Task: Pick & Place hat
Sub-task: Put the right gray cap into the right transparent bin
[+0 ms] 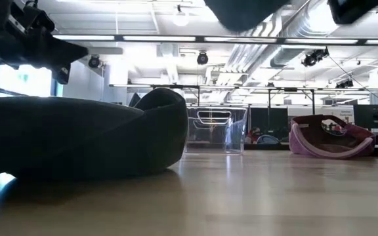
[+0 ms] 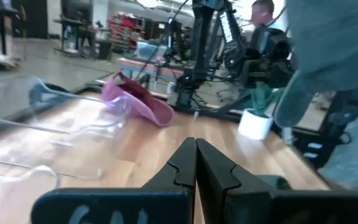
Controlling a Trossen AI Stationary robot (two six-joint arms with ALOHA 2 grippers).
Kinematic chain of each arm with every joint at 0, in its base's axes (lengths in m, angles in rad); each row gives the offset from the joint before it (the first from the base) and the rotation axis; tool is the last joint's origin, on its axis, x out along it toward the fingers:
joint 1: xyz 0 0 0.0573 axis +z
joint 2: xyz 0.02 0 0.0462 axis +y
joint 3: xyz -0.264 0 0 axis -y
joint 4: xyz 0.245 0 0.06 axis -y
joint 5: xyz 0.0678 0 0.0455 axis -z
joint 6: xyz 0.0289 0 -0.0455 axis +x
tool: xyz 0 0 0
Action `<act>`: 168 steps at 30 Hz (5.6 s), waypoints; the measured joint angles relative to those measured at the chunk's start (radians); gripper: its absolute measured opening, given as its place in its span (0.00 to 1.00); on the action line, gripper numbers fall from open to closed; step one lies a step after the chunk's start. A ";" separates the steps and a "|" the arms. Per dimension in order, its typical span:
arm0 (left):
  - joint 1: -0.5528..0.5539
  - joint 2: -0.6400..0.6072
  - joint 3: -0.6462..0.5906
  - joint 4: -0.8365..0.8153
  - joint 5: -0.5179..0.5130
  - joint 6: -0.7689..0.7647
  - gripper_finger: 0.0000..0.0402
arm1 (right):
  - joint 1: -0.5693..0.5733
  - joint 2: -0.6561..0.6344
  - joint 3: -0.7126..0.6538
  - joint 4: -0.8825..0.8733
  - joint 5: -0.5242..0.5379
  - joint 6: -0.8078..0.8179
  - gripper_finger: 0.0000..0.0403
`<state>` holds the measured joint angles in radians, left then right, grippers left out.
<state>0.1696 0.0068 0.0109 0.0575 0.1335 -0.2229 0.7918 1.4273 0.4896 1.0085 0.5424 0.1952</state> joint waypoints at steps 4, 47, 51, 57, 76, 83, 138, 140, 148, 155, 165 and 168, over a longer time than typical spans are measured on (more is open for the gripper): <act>0.000 0.009 0.000 -0.015 -0.014 -0.119 0.00 | -0.030 0.000 0.069 -0.068 -0.039 -0.042 0.02; -0.575 1.499 0.676 0.799 -0.140 0.327 0.66 | -0.240 -0.009 0.203 -0.145 -0.448 -0.222 0.02; -0.575 1.498 0.676 0.860 -0.111 0.347 0.63 | -0.220 -0.009 0.203 -0.176 -0.427 -0.223 0.05; -0.575 1.498 0.676 0.883 -0.100 0.347 0.48 | -0.201 -0.009 0.201 -0.182 -0.380 -0.253 0.02; -0.623 1.512 0.799 0.350 -0.394 0.373 0.01 | -0.202 -0.126 0.200 -0.670 -0.139 0.075 0.27; -0.570 1.514 0.861 -0.111 -0.571 0.115 0.00 | -0.148 -0.270 0.237 -1.188 0.001 0.476 0.48; -0.497 1.512 0.863 -0.112 -0.405 0.069 0.00 | -0.216 0.147 0.927 -1.731 0.341 -0.202 0.72; -0.497 1.512 0.863 -0.112 -0.405 0.069 0.00 | -0.238 0.147 0.927 -1.754 0.315 -0.171 0.72; -0.497 1.512 0.863 -0.112 -0.415 0.096 0.00 | -0.400 0.148 0.927 -1.764 -0.006 -0.156 0.72; -0.497 1.512 0.862 -0.115 -0.500 0.141 0.00 | -0.476 0.173 0.928 -1.781 -0.451 -0.082 0.72; -0.504 1.511 0.862 -0.171 -0.538 0.170 0.00 | -0.294 0.170 0.936 -1.805 -0.383 -0.066 0.56; -0.511 1.511 0.862 -0.159 -0.544 0.179 0.00 | -0.224 0.170 0.936 -1.810 -0.179 -0.072 0.50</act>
<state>-0.3410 1.5176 0.8730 -0.1015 -0.4104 -0.0439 0.5682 1.5970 1.4258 -0.8013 0.3633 0.1234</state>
